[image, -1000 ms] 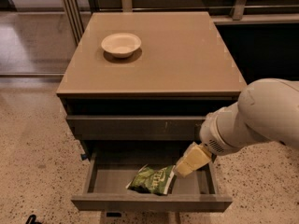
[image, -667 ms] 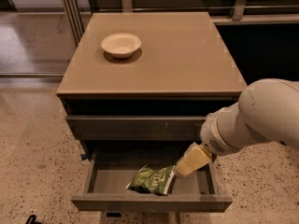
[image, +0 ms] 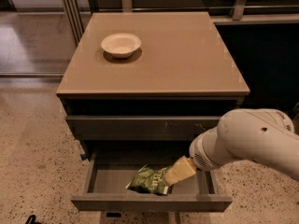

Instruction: Pick green jalapeno chip bag from middle drawer and place on counter

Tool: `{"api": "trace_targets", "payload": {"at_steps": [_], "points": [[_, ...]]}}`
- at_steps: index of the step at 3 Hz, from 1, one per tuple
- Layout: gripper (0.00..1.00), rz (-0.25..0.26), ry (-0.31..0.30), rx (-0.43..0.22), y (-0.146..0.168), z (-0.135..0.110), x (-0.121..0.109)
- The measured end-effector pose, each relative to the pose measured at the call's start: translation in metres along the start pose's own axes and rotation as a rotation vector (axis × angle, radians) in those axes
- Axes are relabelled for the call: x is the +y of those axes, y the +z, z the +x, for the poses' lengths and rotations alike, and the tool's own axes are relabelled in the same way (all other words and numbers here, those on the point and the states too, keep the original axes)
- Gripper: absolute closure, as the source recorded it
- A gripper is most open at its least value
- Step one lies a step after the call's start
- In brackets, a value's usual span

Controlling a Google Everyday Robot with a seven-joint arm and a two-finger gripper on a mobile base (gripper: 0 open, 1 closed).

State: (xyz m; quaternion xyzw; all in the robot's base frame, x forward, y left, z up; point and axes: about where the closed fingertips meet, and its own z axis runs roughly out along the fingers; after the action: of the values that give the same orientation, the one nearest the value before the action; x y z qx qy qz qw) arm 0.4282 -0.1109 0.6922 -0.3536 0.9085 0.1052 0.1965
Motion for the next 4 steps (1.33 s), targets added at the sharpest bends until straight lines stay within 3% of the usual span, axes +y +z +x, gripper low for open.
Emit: {"api": "trace_targets", "payload": {"at_steps": [1,2,3,4], "points": [[0.00,-0.018,0.100,0.025,0.038,0.010,0.002],[0.00,-0.030,0.146,0.044,0.071,0.012,0.000],[0.00,-0.049,0.164,0.043,0.103,0.015,0.000],[0.00,-0.079,0.142,0.049,0.125,0.011,0.002]]}}
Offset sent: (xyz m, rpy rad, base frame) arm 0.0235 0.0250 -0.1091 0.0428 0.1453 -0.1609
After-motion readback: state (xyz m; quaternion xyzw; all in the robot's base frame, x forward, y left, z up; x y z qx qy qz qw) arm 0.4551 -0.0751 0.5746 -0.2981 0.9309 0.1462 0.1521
